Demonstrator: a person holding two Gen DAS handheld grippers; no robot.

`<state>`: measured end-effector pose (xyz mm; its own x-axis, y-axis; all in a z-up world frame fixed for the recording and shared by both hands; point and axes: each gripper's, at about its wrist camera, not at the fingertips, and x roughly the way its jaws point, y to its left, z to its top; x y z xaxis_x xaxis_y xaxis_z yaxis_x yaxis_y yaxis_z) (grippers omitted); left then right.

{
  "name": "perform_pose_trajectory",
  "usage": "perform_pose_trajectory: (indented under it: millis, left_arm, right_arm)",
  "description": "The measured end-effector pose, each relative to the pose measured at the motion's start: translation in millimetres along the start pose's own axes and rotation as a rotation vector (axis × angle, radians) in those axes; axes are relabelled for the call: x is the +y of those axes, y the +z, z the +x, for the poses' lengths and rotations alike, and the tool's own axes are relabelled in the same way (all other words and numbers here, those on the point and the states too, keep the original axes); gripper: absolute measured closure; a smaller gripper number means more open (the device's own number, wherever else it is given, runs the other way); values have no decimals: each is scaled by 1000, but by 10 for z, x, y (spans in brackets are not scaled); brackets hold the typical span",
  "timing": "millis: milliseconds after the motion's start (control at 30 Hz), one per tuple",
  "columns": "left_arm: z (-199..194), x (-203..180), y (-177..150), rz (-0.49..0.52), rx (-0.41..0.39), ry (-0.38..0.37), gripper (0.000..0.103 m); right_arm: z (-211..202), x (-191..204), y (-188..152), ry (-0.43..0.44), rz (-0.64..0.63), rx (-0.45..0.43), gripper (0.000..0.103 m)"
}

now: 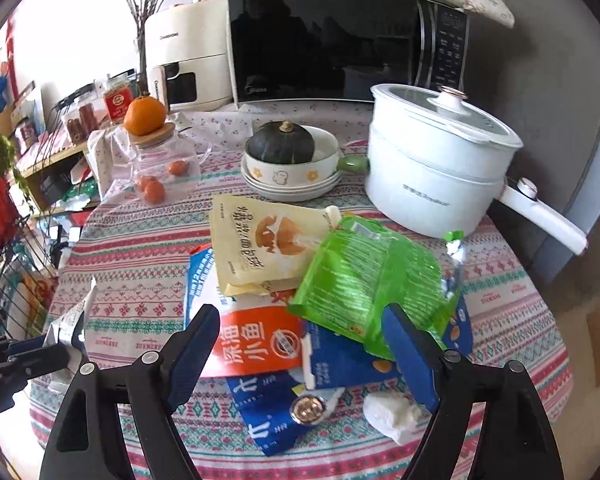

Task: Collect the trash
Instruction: 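Hold the paper wrapper in the left gripper while the right gripper grasps a snack pouch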

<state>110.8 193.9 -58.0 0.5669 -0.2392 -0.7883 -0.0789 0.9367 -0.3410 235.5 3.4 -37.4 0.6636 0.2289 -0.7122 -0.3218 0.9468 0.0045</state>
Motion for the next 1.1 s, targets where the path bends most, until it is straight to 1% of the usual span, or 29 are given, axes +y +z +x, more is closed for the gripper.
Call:
perform_pose_trajectory:
  millis: [167,267,367,400,433,467,533,567,633,767,1100]
  left_arm:
    - [-35,121,41,-21,-7,5,76]
    - [-53,231,57,-47,-10,13,76]
    - [-70,324,63,-75,-10,11,76]
    - [-83,345,64,-78,-12,10,76]
    - [-96,362,66,-81,-14,7,76]
    - [-109,377,65,-82,-17,5,76]
    - [-124,406,66,-87,-20,9,76]
    - [-125,424,67,-91,-20,9,76]
    - [-132,449,64,-98,-21,11,76]
    - [-175,442,54,-107,-29,3,76]
    - [-306,236,-16,-59,-48,-40,76]
  right_arm:
    - [414,355,206,27,-46,21,21]
    - [684,532,298,-15,-88,50,21]
    - [901,595,331,-60,-109,79,22]
    - [953,575,332,-62,-99,89,29]
    - [1000,545,331,-58,-81,105,44]
    - [1030,500,327,-44,-54,117,52]
    - [1037,422,311,-9,-8,126,83]
    - [1016,400,306,-7,0,127,91]
    - [927,373,293,-6,8,120,97]
    - [648,277,290,15,35,93,99]
    - [-422,-16,272,216,160,-45,101]
